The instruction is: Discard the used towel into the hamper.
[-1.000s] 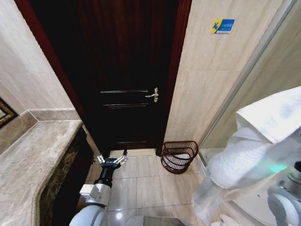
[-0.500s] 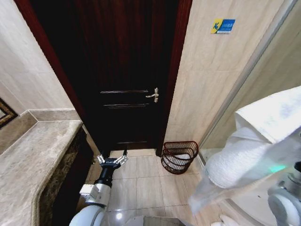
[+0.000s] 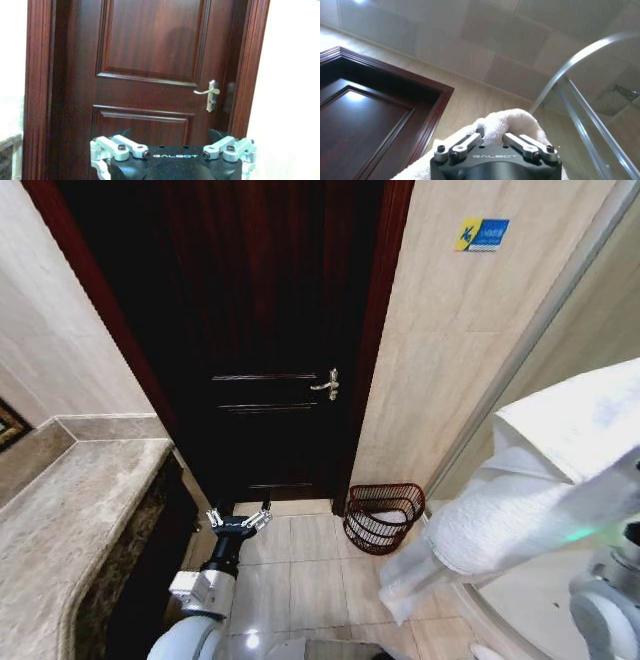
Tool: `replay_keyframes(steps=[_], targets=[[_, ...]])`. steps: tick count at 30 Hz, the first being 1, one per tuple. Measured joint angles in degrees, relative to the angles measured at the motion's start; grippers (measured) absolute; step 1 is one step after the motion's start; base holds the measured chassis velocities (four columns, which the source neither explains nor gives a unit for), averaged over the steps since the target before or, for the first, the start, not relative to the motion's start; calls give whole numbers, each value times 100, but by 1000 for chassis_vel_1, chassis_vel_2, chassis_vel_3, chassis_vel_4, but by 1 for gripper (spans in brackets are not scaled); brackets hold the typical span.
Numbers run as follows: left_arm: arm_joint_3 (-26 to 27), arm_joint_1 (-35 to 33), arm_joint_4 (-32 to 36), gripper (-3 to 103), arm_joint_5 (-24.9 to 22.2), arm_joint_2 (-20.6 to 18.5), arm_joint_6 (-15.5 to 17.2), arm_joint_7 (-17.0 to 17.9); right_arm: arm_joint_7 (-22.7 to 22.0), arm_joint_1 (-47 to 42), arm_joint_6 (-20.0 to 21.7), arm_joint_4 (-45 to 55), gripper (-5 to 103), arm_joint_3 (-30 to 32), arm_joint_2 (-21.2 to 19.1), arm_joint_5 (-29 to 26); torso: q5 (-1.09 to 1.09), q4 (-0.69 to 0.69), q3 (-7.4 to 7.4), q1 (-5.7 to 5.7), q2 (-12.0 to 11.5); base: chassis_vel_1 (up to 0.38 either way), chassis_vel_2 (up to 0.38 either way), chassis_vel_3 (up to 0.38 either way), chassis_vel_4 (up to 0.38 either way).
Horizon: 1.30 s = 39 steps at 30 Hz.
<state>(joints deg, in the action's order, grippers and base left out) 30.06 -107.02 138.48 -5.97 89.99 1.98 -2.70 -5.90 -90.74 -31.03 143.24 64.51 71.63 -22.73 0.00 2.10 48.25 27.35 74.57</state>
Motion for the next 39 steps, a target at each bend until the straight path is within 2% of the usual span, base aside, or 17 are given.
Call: replay_keyframes(steps=[20, 26, 33, 39], targets=[[0, 0, 0, 100, 0, 0, 0, 0, -30, 9, 34, 0, 6, -12, -48, -4, 0, 0, 0, 1, 0, -56, 52, 58, -51], [0, 0, 0, 100, 0, 0, 0, 0, -137, 272, 178, 0, 6, -109, -374, -59, 0, 1, 0, 1, -1, 0, 0, 0, 0], [0, 0, 0, 100, 0, 1, 0, 0, -146, 634, 345, 1, 6, -153, -780, -449, 1, 0, 0, 0, 0, 0, 0, 0, 0], [0, 0, 0, 100, 0, 0, 0, 0, -274, 1285, 698, -41, 6, -258, -1312, -827, -1, 0, 0, 0, 0, 0, 0, 0, 0]])
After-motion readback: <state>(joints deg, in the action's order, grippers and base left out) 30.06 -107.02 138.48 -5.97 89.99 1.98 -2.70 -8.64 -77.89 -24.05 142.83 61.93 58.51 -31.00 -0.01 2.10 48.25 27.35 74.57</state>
